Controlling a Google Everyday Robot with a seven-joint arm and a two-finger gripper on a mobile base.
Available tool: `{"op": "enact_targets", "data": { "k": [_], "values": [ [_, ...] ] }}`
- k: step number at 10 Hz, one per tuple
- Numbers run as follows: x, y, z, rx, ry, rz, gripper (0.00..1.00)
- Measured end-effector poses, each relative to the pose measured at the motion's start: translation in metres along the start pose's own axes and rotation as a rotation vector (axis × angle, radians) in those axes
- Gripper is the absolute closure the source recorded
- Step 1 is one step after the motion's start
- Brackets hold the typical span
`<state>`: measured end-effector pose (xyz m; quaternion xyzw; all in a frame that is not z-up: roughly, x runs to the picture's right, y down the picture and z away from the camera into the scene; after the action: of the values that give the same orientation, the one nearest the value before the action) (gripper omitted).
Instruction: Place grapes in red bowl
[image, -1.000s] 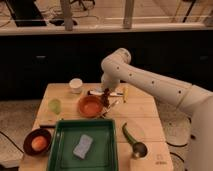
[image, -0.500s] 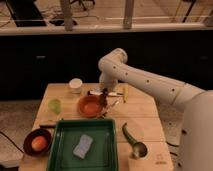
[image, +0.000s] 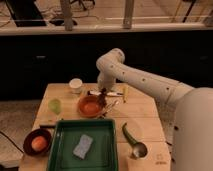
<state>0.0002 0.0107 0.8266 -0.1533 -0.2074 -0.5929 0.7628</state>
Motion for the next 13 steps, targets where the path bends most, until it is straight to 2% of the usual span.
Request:
{"op": "enact_targets", "data": {
  "k": [13],
  "values": [
    [0.010, -0.019, 0.023, 0.012, -0.079, -0.117, 0.98]
  ]
}}
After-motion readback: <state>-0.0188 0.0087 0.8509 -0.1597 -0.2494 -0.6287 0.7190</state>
